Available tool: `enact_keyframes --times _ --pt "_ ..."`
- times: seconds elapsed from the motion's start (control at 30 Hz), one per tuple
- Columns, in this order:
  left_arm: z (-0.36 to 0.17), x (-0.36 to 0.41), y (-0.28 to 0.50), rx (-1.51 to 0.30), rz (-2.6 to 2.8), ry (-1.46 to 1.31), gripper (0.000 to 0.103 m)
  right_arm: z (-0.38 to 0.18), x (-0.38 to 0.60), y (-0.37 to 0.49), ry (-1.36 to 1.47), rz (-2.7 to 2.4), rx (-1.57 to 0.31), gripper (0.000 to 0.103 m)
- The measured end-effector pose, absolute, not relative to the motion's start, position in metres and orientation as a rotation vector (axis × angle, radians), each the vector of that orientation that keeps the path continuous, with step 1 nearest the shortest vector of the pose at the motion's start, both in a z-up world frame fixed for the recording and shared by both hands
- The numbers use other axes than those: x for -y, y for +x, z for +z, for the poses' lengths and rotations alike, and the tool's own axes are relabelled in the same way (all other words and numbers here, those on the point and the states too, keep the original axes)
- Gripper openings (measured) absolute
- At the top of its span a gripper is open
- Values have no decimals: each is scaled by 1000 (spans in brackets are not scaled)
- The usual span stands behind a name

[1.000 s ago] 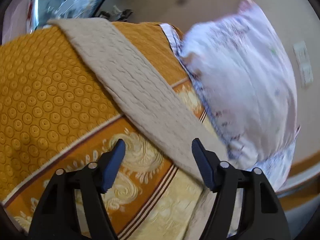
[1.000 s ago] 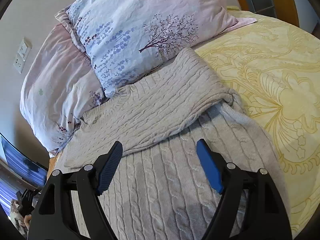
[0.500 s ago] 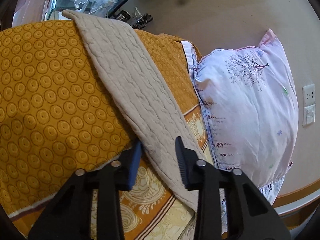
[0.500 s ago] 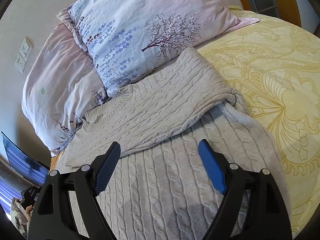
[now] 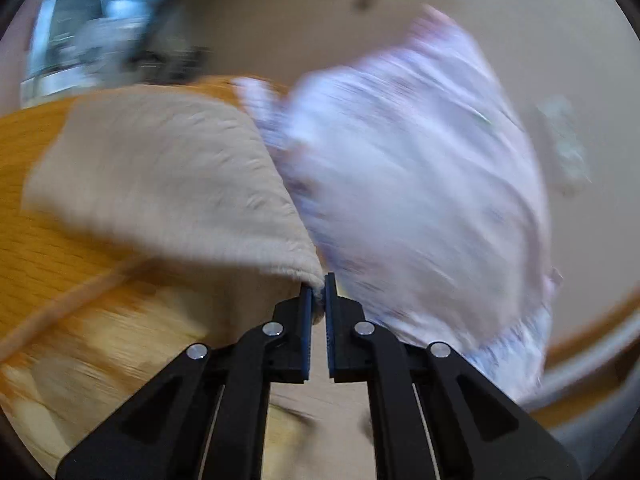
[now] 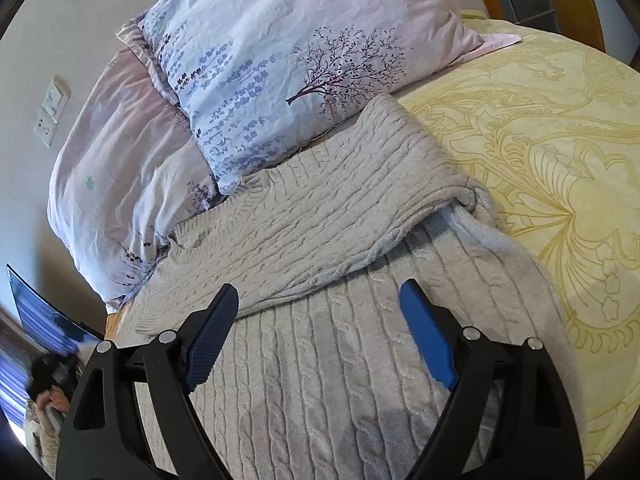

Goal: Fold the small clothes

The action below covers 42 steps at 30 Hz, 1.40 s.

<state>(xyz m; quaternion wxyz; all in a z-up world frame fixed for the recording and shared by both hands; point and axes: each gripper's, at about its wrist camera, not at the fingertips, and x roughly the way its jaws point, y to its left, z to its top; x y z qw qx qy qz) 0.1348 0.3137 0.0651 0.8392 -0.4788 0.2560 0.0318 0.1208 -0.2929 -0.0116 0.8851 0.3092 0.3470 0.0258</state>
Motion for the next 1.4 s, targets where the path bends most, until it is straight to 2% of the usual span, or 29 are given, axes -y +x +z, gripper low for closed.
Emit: enact_keyframes --times 0.2,0.4,0.47,0.5,0.57,0.63,0.77,0.83,0.9,0.97,1.1,1.17,1.23,1.4 --pt "86 -170 180 -613 -283 -833 5 -12 294 120 649 59 -719 85" --pt "43 -33 206 -838 -467 -587 8 -8 291 121 627 72 -753 85" --pt "31 -8 205 -903 -485 -492 25 -2 288 122 606 105 -776 84" --pt "29 -6 201 -910 -492 -475 29 2 287 123 600 124 -782 84" --pt "32 -17 189 -894 -522 -480 47 14 280 126 559 173 -788 84" --pt "43 -35 178 -850 -517 -491 52 31 265 131 473 234 -771 84" --pt "51 -90 158 -786 -398 -522 48 63 209 142 223 396 -716 79" --pt "45 -116 158 -795 -348 -544 38 72 175 147 106 478 -691 74" --pt "32 -135 160 -828 -295 -584 34 76 134 153 -8 567 -662 69" --pt "22 -150 162 -854 -256 -609 29 75 95 162 -111 640 -648 60" --pt "6 -159 166 -893 -195 -614 29 58 36 178 -241 719 -681 47" --pt "0 -162 169 -916 -176 -613 21 46 13 183 -295 748 -706 42" --pt "-3 -164 169 -924 -161 -608 15 37 -5 187 -347 759 -723 41" --pt "-6 -168 168 -925 -165 -612 15 15 -31 195 -434 740 -751 41"
